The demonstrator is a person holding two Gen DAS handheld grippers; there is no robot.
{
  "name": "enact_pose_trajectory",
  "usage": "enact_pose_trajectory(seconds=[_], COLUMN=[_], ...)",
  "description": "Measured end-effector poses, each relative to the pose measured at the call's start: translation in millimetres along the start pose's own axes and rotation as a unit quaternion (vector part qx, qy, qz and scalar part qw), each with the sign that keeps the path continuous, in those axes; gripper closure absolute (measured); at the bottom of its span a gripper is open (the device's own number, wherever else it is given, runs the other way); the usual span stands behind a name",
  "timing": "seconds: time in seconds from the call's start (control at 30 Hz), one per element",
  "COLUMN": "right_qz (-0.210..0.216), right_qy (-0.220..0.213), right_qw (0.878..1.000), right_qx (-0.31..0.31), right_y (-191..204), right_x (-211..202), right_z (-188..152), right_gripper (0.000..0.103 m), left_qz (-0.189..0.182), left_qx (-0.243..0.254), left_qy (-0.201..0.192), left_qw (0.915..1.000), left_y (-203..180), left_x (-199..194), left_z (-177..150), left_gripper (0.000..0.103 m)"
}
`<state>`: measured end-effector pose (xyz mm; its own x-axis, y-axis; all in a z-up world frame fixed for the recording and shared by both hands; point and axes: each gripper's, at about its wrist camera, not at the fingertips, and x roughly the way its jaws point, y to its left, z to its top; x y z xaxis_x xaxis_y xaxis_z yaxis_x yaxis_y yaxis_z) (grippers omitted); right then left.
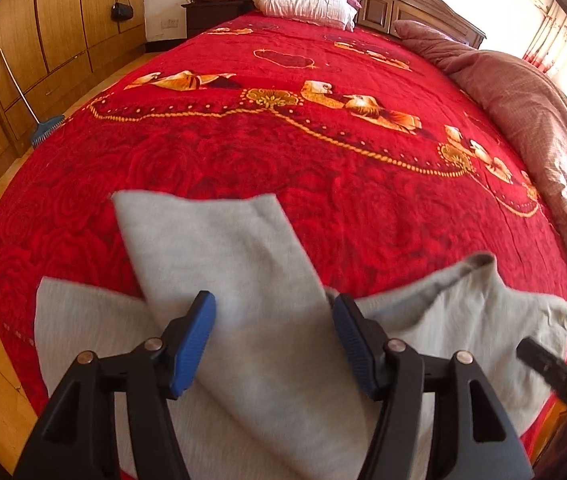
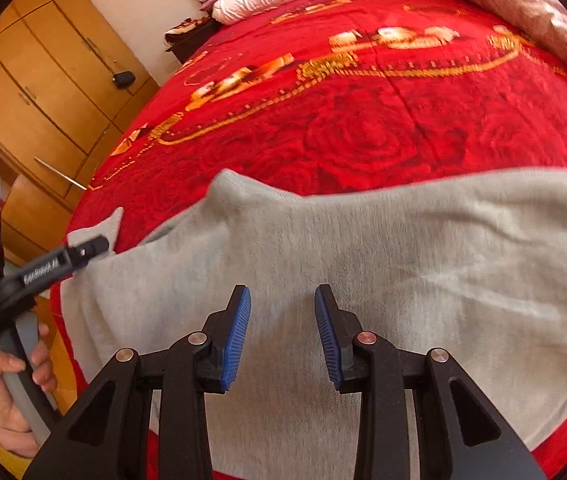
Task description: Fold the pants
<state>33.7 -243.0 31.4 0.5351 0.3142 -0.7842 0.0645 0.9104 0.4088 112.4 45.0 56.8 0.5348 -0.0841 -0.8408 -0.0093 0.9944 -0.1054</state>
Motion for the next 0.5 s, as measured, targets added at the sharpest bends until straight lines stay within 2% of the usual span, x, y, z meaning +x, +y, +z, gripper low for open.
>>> enact_pose_trajectory(seconds=[0.13,0.33,0.43,0.47,0.5], right_qz=[0.013,0.027,0.024,0.022,0.021], right_qy=[-0.009,-0.016,-0.021,-0.021,-0.022], right_qw=[1.0,0.999,0.999,0.999,1.0], right_qx=[0.011,0.016,0.009,0.007,0.005], right_y=[-7.6,-14.0,-12.5,-11.5,-10.9], right_x=[0.6,0.8,0.1,0.5,0.5], right_z=[-3.5,-6.8,-8.5,-8.7,-8.8], right_gripper=[0.068,0.068,0.068,0.068,0.068], left_qz=[0.015,0.076,0.085,0.086,0.083], left_qx=[0.0,0.029,0.022,0.015,0.01], left_qy=[0.002,0.019,0.009,0.002,-0.002], left_qw=[0.9999,0.9965,0.9961,0.9962,0.9965], left_y=[-5.6,-14.9,-12.0,-9.5,-7.6], left_x=[13.3,49.2,54.4,54.2,54.0], left_z=[14.8,30.4,31.4,31.3,31.5], left_gripper=[0.038,0.038,0.038,0.04,0.055])
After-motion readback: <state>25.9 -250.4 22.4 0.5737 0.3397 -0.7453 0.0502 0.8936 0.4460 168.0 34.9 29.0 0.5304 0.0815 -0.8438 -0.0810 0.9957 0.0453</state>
